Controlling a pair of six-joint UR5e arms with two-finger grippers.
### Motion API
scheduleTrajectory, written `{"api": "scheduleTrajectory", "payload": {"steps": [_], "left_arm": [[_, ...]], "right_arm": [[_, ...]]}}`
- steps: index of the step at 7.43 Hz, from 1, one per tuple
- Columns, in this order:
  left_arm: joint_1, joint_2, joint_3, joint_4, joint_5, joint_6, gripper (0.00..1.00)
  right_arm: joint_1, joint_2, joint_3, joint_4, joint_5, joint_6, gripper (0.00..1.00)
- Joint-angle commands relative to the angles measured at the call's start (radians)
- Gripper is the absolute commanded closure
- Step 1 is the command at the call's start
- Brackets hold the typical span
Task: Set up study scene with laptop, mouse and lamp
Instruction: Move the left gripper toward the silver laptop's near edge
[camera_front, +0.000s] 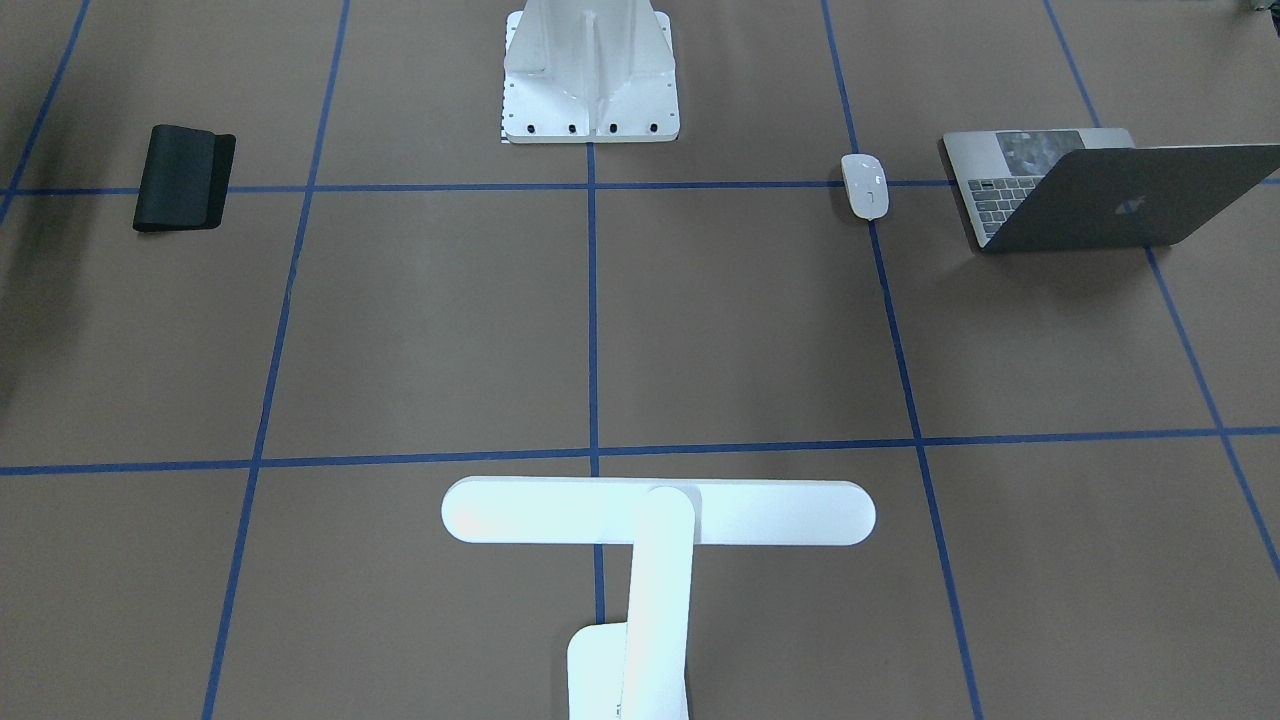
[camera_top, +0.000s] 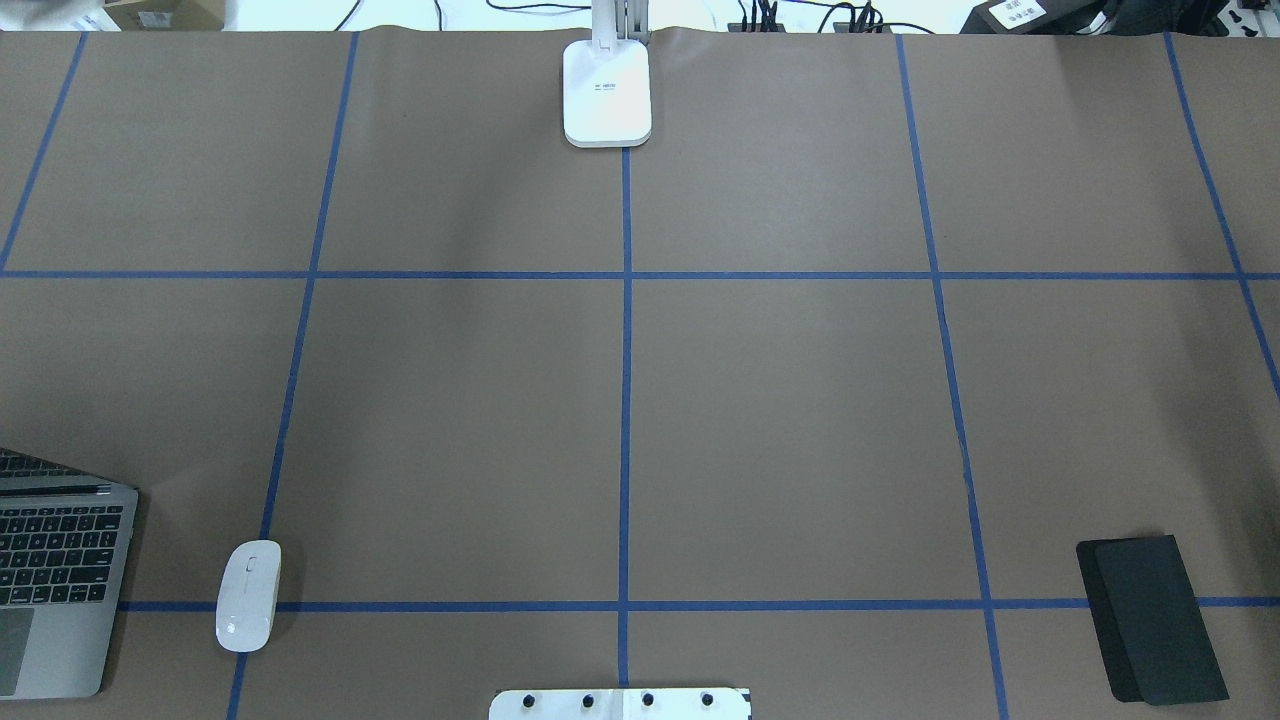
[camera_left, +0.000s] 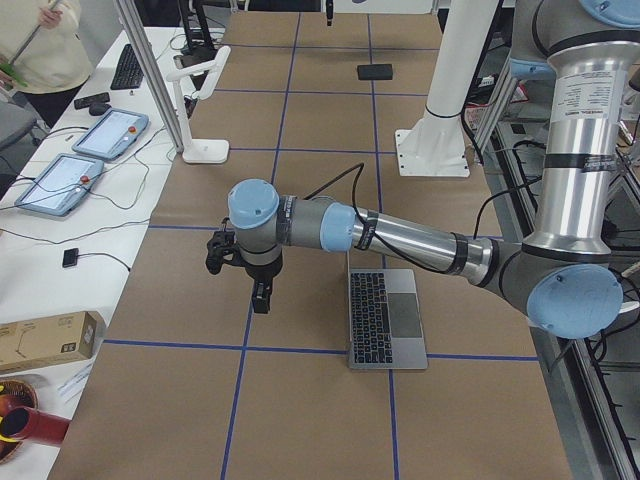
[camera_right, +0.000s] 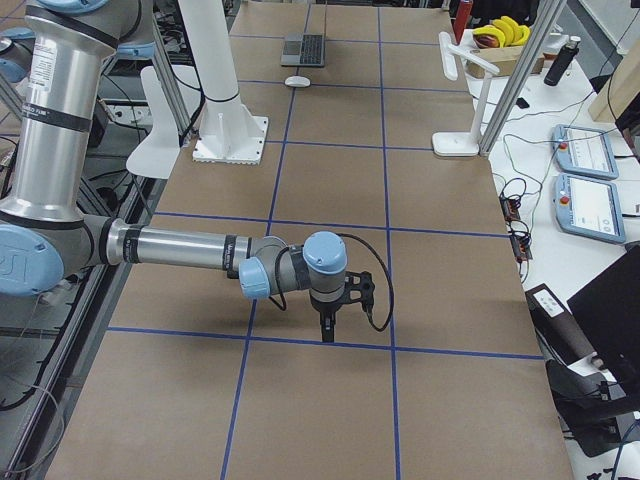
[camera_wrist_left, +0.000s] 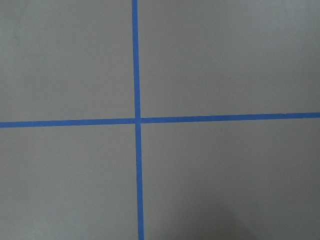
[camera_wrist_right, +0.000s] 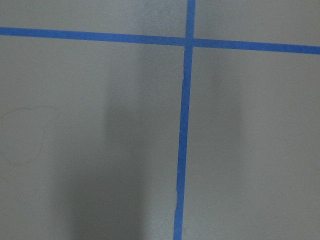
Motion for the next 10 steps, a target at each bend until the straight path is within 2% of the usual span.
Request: {"api": "scheduleTrajectory", "payload": {"steps": [1,5,8,10], "left_arm": [[-0.001,-0.001,0.004,0.0,0.0,0.0,0.0],[-0.001,0.014,0.002,0.017,0.0,-0.034,0.0],[-0.001,0.097,-0.064,0.022,0.0,-0.217,0.0],[-0.001,0.166,-0.12,0.022,0.0,-0.403,0.0]], "right_arm": [[-0.008,-0.001,0.002,0.0,-0.01,-0.005,0.0],[-0.05,0.012,-0.003,-0.002,-0.079,0.002,0.0],[-0.057,0.01,0.023,-0.049,-0.067,0.004,0.0],[-0.112,0.018,0.04,-0.052,-0.067,0.01,0.0]]}}
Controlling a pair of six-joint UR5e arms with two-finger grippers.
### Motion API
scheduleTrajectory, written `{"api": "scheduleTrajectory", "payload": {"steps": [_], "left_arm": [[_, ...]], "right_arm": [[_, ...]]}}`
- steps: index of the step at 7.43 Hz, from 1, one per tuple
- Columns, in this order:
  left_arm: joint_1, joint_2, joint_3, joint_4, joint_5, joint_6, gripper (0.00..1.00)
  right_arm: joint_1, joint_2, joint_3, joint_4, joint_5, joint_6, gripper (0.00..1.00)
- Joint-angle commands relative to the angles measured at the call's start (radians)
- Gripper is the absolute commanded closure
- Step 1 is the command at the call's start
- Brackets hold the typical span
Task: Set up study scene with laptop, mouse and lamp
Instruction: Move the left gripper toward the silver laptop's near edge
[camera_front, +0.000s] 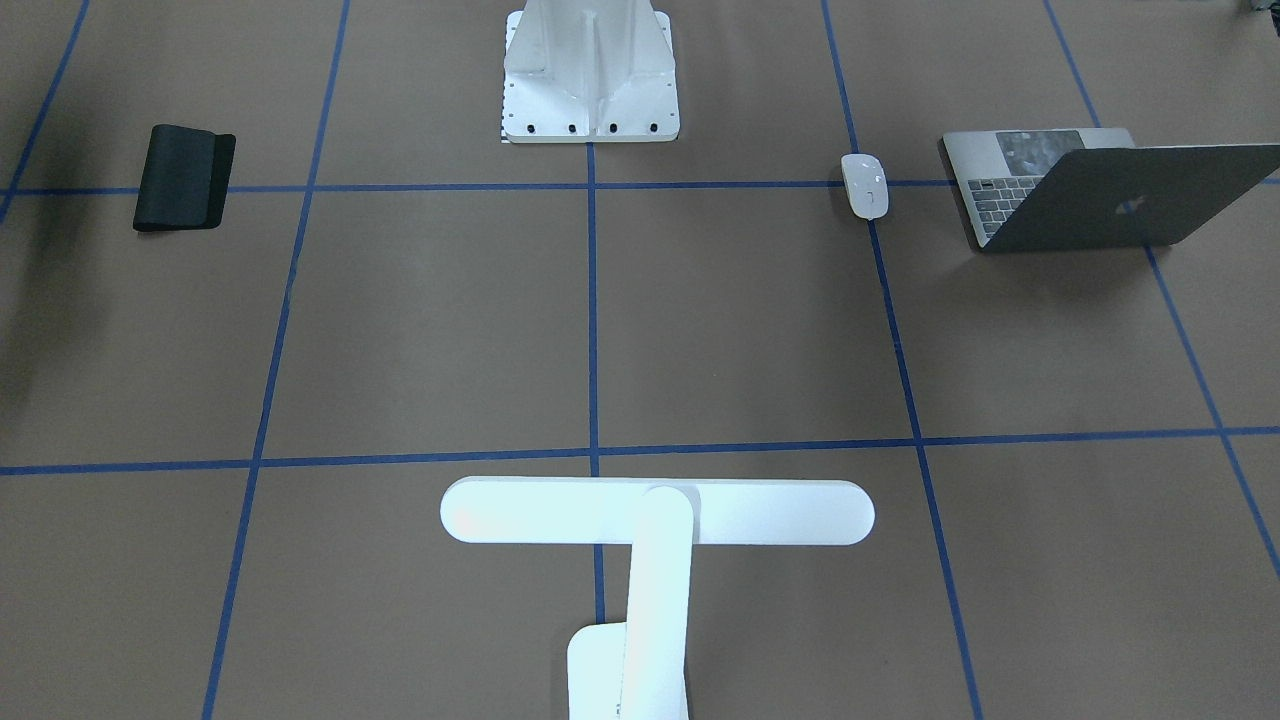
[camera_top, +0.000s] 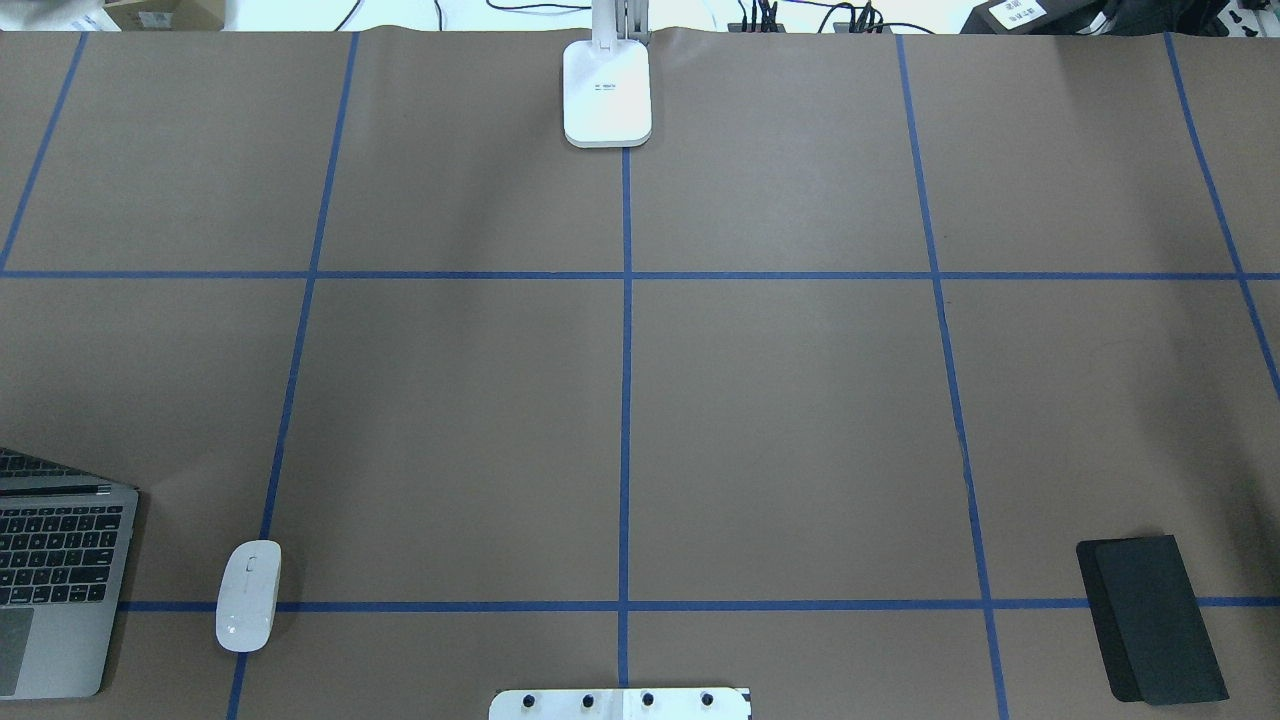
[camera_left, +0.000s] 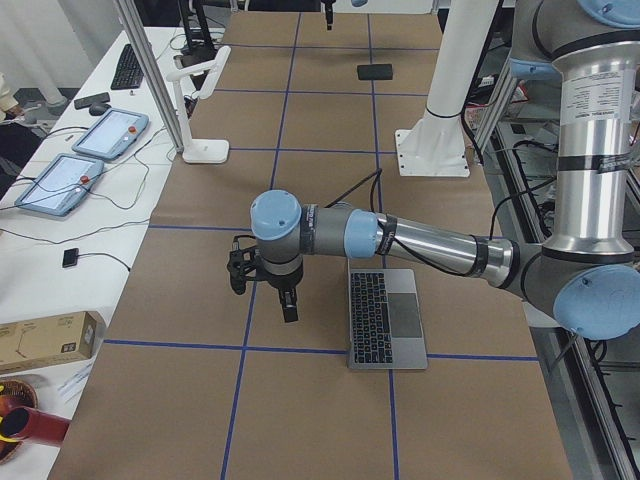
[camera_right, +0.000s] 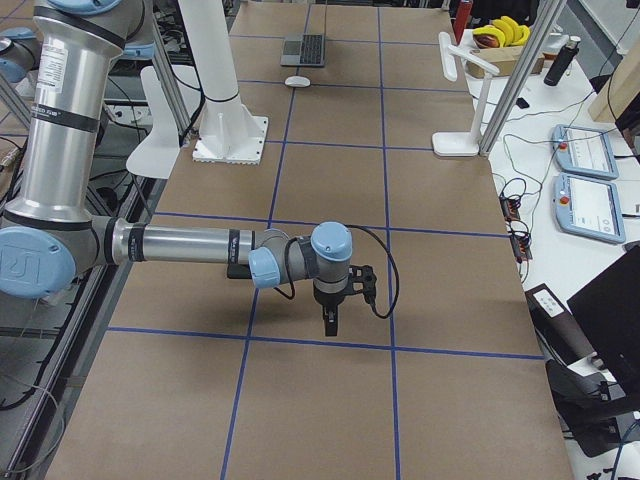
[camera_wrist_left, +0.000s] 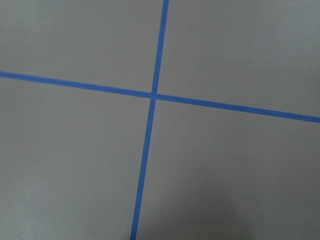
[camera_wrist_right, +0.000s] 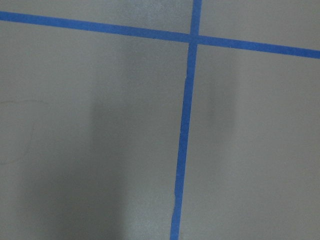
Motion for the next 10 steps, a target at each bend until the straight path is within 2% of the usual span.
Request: {"api": "scheduleTrajectory", "payload": {"steps": [1,5,6,10], "left_arm": [[0.0,0.102,-0.084,0.0,-0.002,-0.218,0.0],[0.002,0.263,-0.239,-0.014,-0.034,-0.598,0.0],[0.002,0.271,-0.237,-0.014,-0.091,-0.676,0.0],[0.035,0.271,-0.234,-0.012,-0.103,-0.829,0.0]], "right_arm": [[-0.043,0.005,0.018,-0.017,0.042,0.017,0.0],[-0.045,-0.019,0.043,-0.016,0.132,0.018,0.0],[-0.046,-0.027,0.049,-0.016,0.139,0.018,0.0],[-0.048,-0.05,0.066,-0.012,0.162,0.018,0.0]]}}
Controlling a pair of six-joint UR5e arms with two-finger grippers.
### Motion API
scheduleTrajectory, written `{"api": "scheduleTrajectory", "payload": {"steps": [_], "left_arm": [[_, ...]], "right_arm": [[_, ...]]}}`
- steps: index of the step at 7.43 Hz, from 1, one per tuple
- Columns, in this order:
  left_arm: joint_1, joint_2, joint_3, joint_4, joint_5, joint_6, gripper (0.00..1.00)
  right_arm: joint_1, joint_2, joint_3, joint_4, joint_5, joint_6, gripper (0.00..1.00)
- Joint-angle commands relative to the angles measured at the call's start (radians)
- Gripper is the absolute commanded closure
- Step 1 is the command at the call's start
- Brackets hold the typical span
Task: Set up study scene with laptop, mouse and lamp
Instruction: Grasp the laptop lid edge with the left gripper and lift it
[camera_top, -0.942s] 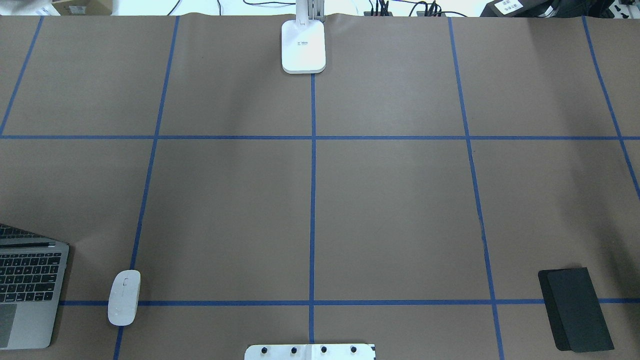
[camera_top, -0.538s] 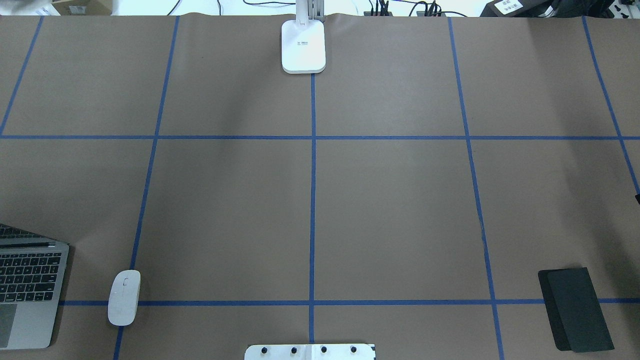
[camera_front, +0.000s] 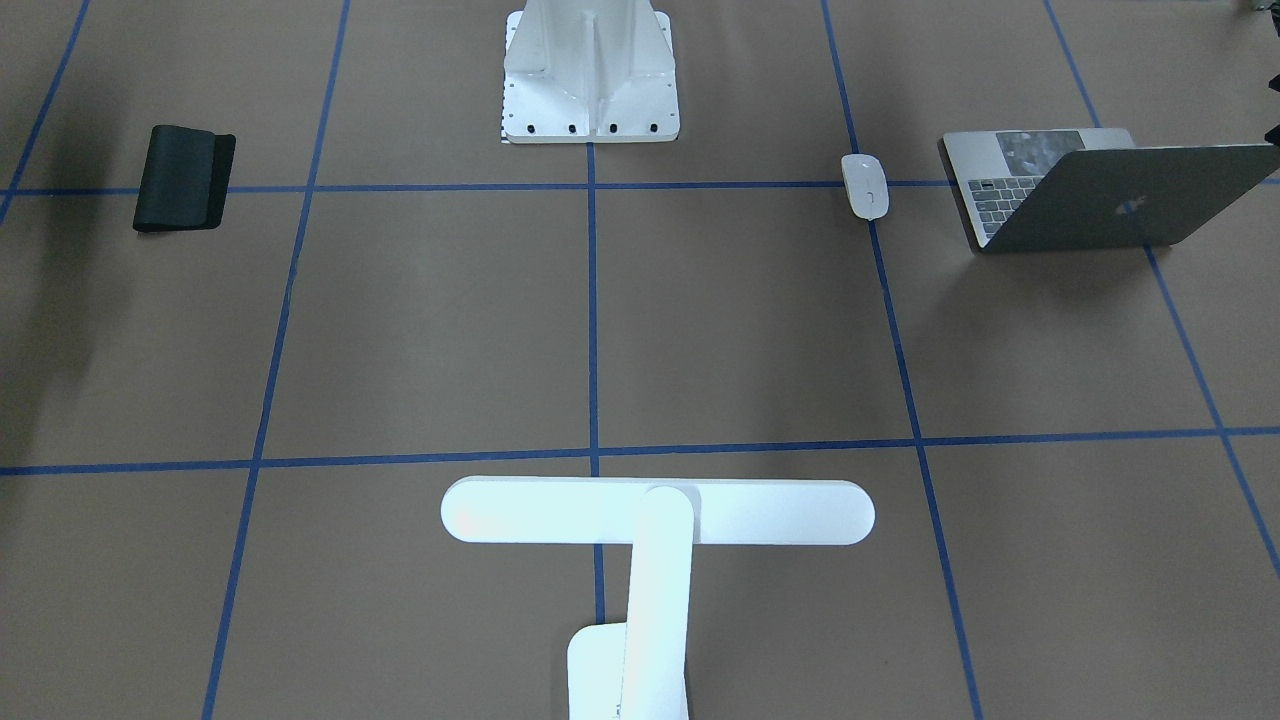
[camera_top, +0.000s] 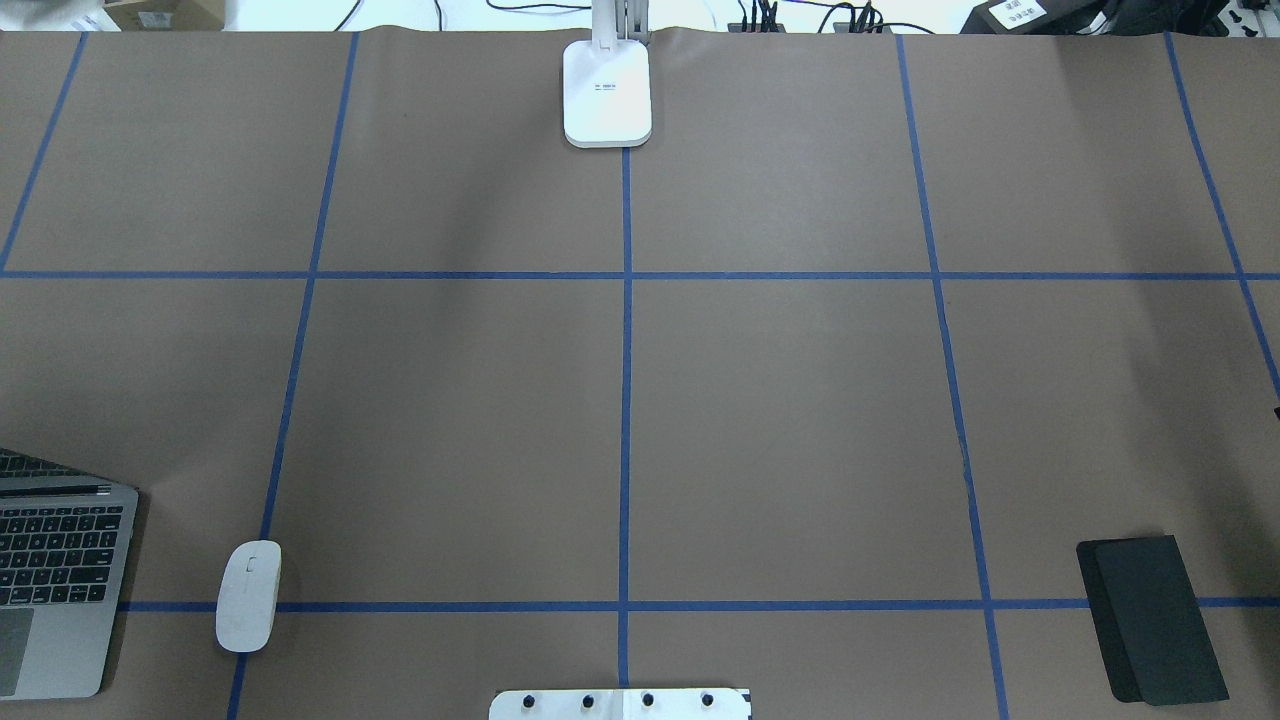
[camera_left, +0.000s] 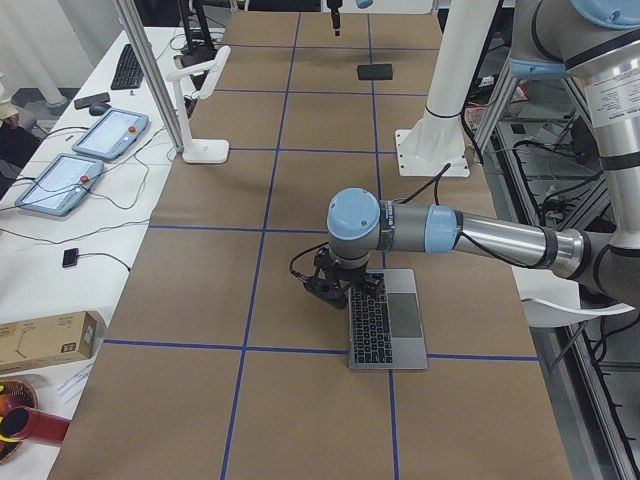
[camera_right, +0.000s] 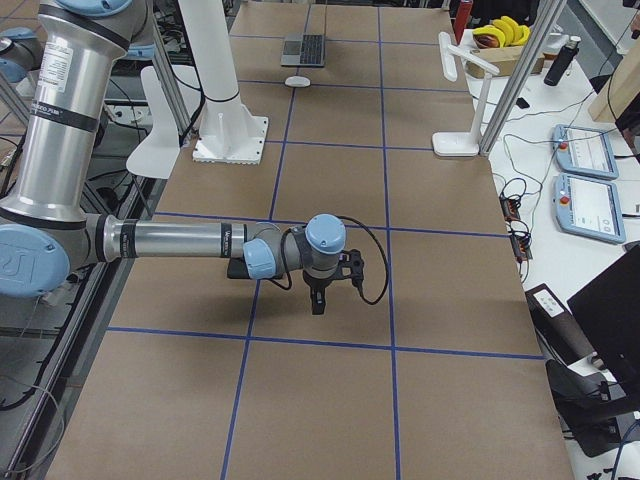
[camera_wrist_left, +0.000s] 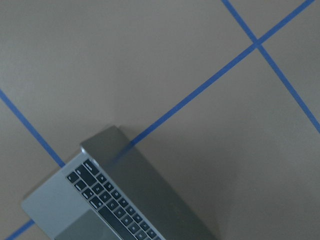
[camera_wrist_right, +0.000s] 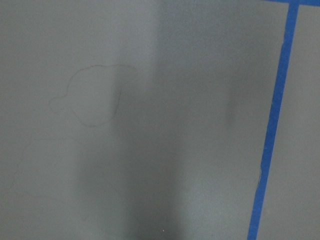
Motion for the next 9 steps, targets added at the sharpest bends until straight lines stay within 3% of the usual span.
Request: {"api": "scheduleTrajectory", "payload": {"steps": [1,3,9], "left_arm": [[0.096,0.0,0.008,-0.039,-0.009,-0.116,0.0],[0.18,0.0,0.062,-0.217,-0.009,-0.268,0.0],[0.186,0.008,0.122,-0.265,-0.012,-0.272,0.0]], "right_arm": [[-0.001,-0.003,0.004,0.0,0.004,0.0,0.0],[-0.001,-0.003,0.006,0.0,0.004,0.0,0.0],[-0.001,-0.003,0.004,0.003,0.007,-0.008,0.0]]}}
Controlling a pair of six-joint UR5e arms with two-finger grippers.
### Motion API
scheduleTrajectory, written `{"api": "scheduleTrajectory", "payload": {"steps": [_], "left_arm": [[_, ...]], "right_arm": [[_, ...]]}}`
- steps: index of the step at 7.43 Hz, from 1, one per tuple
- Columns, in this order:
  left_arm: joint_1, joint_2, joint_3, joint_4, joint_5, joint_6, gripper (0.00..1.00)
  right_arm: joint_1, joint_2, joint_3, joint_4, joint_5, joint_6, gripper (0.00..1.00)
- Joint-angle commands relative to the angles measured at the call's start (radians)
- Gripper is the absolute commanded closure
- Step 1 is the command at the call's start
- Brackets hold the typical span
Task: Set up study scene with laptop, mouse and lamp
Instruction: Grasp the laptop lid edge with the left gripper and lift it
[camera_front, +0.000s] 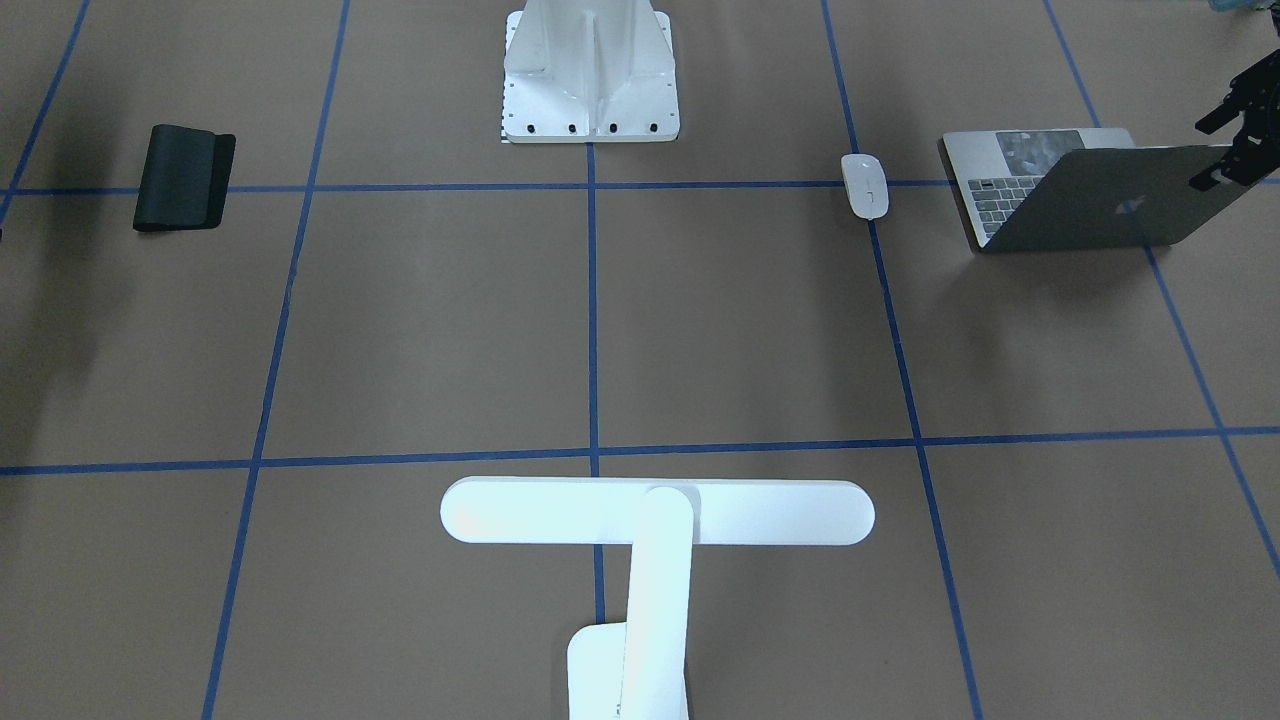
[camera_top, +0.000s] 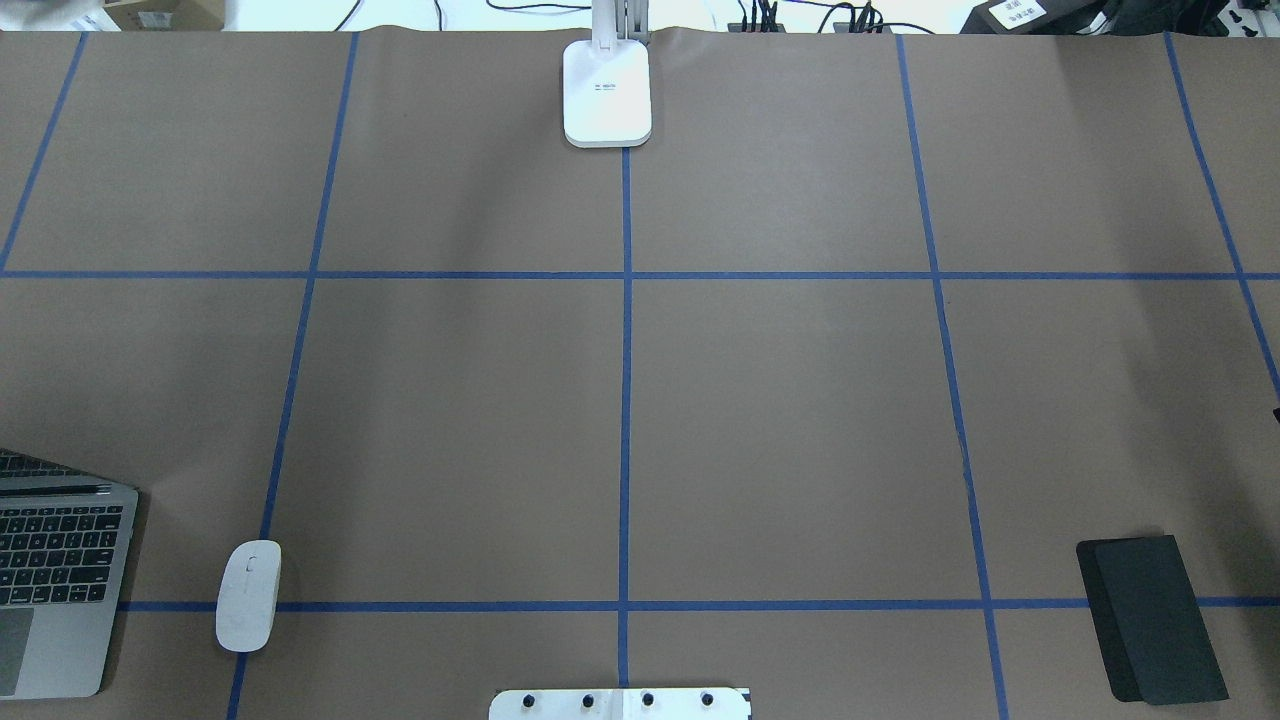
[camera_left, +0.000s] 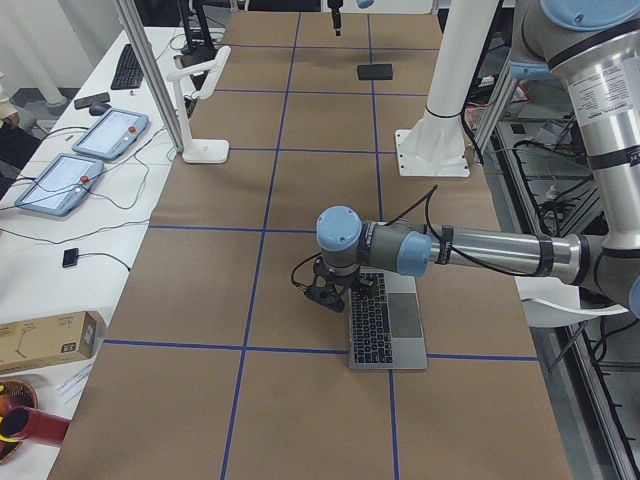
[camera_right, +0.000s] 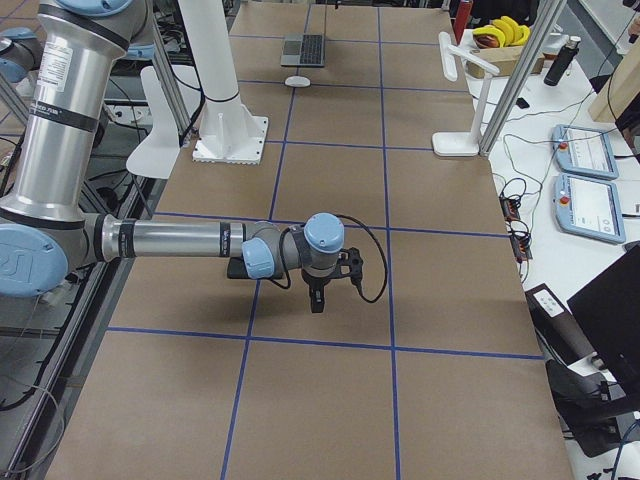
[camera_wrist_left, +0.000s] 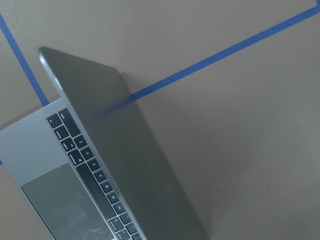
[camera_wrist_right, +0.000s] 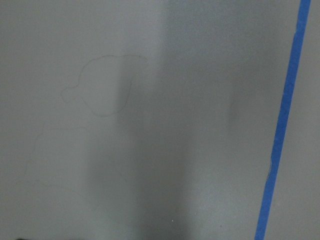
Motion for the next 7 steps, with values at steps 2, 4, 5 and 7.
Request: {"api": "scheduleTrajectory", "payload": {"steps": [2,4,5,7], "left_arm": [[0.014,0.001,0.009,-0.011,-0.001,-0.001,0.0],[0.02,0.002,0.01,-0.016,-0.003,-0.001,0.0],[0.023,0.007,0.01,-0.02,-0.003,-0.001,0.0],[0.029,0.01,0.01,-0.033,-0.01,-0.003,0.18]], "right_arm": [[0.0,-0.002,0.0,0.003,0.0,-0.004,0.0],[0.0,-0.005,0.0,0.003,0.0,-0.007,0.0],[0.0,-0.008,0.0,0.005,0.002,-0.009,0.0],[0.002,-0.018,-0.003,0.035,0.002,-0.007,0.0]]}}
